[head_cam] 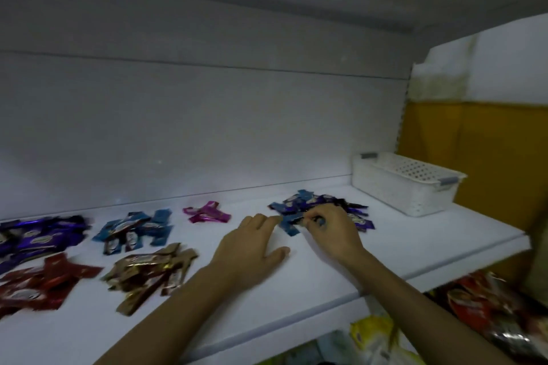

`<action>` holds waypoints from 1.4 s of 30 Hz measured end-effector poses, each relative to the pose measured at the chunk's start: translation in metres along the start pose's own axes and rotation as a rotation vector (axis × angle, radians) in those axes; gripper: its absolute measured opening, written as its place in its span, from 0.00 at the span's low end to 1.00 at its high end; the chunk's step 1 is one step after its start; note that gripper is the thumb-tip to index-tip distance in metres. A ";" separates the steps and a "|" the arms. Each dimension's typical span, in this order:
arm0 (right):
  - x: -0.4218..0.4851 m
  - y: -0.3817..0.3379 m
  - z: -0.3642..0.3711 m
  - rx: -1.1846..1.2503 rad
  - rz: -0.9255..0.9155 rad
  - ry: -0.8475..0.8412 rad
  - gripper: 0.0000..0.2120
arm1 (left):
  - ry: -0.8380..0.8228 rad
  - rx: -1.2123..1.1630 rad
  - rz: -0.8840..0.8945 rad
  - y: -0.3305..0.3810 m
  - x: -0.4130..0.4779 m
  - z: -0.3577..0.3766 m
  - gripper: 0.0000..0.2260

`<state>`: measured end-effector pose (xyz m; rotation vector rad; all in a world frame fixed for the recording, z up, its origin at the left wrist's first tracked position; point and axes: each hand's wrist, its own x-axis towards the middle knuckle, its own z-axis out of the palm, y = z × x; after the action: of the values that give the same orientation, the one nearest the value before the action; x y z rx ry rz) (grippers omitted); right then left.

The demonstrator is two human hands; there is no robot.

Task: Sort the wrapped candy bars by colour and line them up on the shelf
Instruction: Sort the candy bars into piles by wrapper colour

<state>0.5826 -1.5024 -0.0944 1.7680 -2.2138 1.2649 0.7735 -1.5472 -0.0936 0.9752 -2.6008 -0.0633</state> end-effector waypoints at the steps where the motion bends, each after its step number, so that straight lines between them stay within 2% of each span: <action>1: 0.002 0.013 -0.007 -0.012 0.005 0.035 0.07 | -0.025 -0.033 -0.020 0.008 0.013 0.010 0.29; 4: 0.016 0.053 -0.024 -0.206 0.097 0.110 0.11 | -0.036 -0.110 -0.063 0.030 0.054 0.033 0.37; 6: 0.030 0.079 -0.029 -0.445 0.204 0.035 0.19 | -0.031 -0.122 -0.069 0.043 0.078 0.049 0.42; 8: 0.043 0.094 -0.029 -0.531 0.258 -0.066 0.24 | -0.039 -0.083 -0.024 0.055 0.096 0.063 0.46; 12: 0.073 0.098 -0.026 -0.342 0.146 -0.143 0.20 | 0.021 -0.031 -0.016 0.062 0.121 0.078 0.47; 16: 0.112 0.102 -0.024 -0.287 0.036 0.009 0.16 | 0.088 -0.013 -0.113 0.050 0.121 0.082 0.46; 19: 0.130 0.120 -0.014 -0.096 0.037 -0.064 0.11 | 0.070 0.025 -0.128 0.047 0.121 0.080 0.47; 22: 0.129 0.135 -0.001 0.031 0.031 -0.162 0.12 | 0.039 0.050 -0.132 0.048 0.122 0.077 0.48; 24: 0.130 0.142 0.007 0.010 0.025 -0.176 0.17 | 0.028 0.038 -0.142 0.049 0.123 0.077 0.46; 27: 0.132 0.143 0.013 -0.215 -0.003 -0.222 0.26 | -0.004 0.012 -0.163 0.049 0.123 0.078 0.44; 29: 0.132 0.141 0.013 -0.249 -0.033 -0.271 0.25 | -0.013 -0.015 -0.170 0.048 0.122 0.078 0.43; 33: 0.128 0.134 0.010 -0.167 -0.088 -0.282 0.20 | -0.011 -0.044 -0.165 0.047 0.124 0.078 0.45; 37: 0.123 0.123 0.008 0.101 -0.067 -0.298 0.15 | -0.023 -0.095 -0.172 0.047 0.126 0.080 0.49; 42: 0.121 0.110 0.012 0.520 0.093 -0.383 0.12 | -0.046 -0.058 -0.201 0.044 0.131 0.080 0.52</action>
<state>0.4541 -1.6036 -0.1046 2.2752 -2.3229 1.7839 0.6266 -1.6048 -0.1189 1.2240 -2.5177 -0.2136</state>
